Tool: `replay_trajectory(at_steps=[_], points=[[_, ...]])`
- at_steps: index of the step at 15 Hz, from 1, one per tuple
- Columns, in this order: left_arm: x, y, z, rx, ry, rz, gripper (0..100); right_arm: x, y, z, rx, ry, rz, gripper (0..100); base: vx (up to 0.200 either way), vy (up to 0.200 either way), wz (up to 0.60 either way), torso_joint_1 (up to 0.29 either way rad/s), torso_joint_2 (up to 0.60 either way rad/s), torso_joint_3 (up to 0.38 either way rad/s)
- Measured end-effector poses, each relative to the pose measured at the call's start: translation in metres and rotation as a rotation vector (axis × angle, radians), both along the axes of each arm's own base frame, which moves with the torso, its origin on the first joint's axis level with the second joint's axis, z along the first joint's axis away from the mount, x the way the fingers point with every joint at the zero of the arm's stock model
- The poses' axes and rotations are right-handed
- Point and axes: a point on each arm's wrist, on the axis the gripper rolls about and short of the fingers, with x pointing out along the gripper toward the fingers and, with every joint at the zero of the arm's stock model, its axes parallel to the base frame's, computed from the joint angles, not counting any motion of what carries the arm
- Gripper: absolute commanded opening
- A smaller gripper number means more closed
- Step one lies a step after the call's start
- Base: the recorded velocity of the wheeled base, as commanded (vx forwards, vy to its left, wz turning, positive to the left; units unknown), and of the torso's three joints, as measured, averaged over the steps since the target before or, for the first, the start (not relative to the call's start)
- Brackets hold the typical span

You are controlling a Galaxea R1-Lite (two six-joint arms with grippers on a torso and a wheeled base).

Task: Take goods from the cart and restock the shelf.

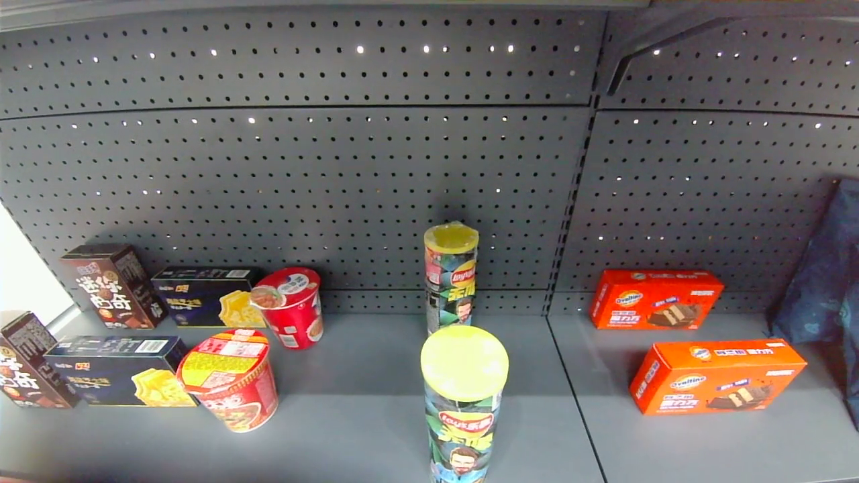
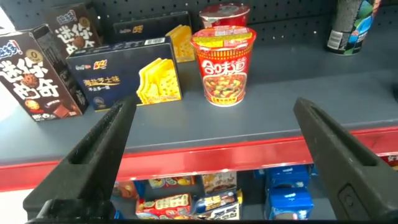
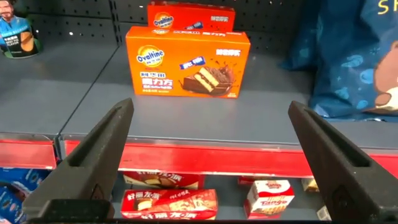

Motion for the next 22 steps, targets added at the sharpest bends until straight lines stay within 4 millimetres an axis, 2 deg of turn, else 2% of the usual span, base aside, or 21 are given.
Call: replay_trajectory(at_steps=[22], points=[[0.0, 0.0, -0.0001, -0.015, 0.002, -0.002, 100, 0.0002, 0.0, -0.0003, 0.0, 0.001, -0.001, 100, 0.0, 0.0, 0.0, 0.0, 0.0, 0.0]])
